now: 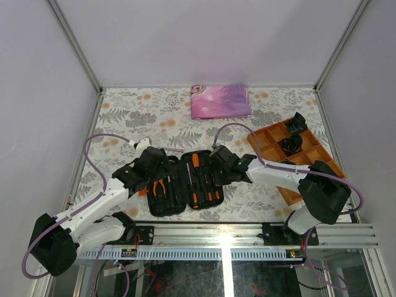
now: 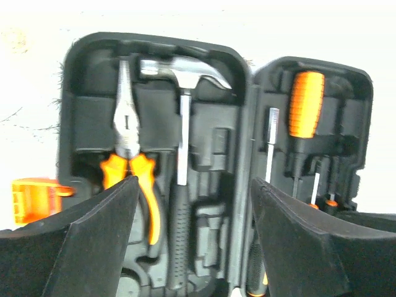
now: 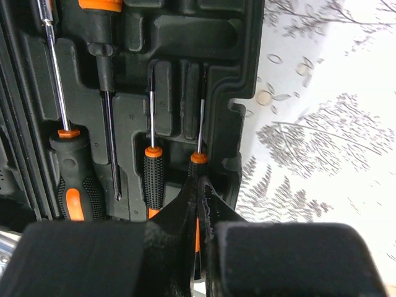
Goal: Sort the tools into containers
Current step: Adjust the screwdriver in the storage box.
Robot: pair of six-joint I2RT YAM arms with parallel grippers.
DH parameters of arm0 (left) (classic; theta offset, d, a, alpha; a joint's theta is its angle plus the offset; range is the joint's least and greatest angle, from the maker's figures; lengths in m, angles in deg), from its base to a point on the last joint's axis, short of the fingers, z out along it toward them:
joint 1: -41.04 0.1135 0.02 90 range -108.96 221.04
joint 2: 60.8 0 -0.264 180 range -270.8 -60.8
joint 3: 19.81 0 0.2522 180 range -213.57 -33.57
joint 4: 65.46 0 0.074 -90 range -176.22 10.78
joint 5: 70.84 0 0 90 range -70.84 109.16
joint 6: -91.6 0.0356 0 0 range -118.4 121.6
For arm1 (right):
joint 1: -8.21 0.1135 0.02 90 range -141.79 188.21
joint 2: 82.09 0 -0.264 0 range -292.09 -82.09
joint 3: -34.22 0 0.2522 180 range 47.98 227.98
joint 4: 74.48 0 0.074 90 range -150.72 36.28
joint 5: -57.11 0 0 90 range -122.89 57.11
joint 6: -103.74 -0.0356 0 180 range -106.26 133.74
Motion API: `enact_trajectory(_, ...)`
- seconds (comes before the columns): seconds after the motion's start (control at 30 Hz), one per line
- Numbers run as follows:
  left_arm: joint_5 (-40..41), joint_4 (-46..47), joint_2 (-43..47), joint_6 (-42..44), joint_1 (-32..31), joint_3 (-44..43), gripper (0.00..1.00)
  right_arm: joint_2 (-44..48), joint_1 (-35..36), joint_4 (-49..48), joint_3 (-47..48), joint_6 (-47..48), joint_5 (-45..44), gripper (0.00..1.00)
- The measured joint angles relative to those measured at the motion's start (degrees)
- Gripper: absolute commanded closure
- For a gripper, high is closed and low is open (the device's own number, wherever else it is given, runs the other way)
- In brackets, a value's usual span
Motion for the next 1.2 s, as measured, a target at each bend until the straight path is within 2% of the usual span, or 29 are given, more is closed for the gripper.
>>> enact_trajectory(0.43,-1.8,-0.8,-4.4,-0.7,2.3,3.1,0.29,2.3,-0.5,9.4,0.6,1.2,-4.1,1.0)
enact_trajectory(0.87,-1.0,6.2,-8.7,3.8,3.1,3.5,0.42,-3.0,0.1,14.4,5.9,3.0,-4.2,1.0)
enact_trajectory(1.2,0.0,10.3,-9.0,4.8,3.4,4.9,0.44,-5.0,2.6,15.2,6.6,3.2,-7.8,1.0)
